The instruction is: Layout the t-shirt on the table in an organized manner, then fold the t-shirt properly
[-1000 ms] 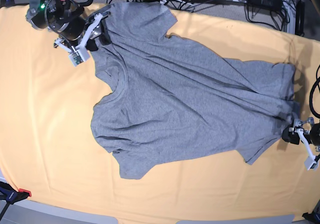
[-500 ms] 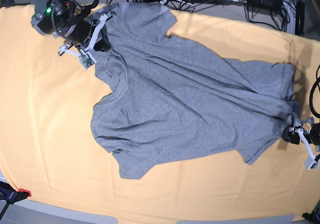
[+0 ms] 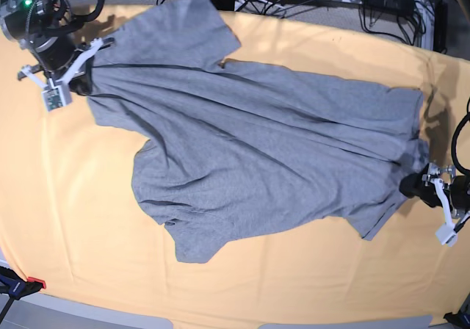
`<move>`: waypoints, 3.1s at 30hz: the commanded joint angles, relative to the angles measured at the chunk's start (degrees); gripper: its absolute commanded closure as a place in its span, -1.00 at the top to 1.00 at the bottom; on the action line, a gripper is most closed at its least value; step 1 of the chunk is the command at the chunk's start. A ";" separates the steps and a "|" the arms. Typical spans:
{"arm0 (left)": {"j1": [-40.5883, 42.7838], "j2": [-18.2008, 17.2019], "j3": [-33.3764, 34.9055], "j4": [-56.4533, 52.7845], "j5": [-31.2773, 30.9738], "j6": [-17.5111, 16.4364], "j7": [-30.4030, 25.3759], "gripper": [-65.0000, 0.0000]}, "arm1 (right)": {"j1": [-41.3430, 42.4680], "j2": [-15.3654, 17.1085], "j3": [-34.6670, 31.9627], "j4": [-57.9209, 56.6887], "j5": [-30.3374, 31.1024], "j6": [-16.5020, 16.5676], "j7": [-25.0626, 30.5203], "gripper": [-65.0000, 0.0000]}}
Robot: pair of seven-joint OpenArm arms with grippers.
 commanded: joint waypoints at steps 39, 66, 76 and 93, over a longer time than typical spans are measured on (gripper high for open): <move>35.12 -5.09 -31.85 0.61 -16.71 -0.59 8.21 0.52 | 0.17 0.59 4.76 0.52 -2.69 -4.44 3.17 -1.00; 41.88 7.48 -24.94 11.56 -16.71 -0.46 8.21 0.52 | 0.15 0.63 4.76 0.52 -2.89 -4.46 4.11 -1.00; 40.65 3.17 -25.18 17.55 -16.71 -2.34 8.21 -1.00 | 0.15 0.79 4.76 0.52 -2.91 -2.82 3.89 -1.00; 33.79 -2.01 -27.02 17.57 -16.71 0.35 8.21 -1.00 | -2.84 4.11 4.76 0.55 7.91 2.36 -3.48 -1.00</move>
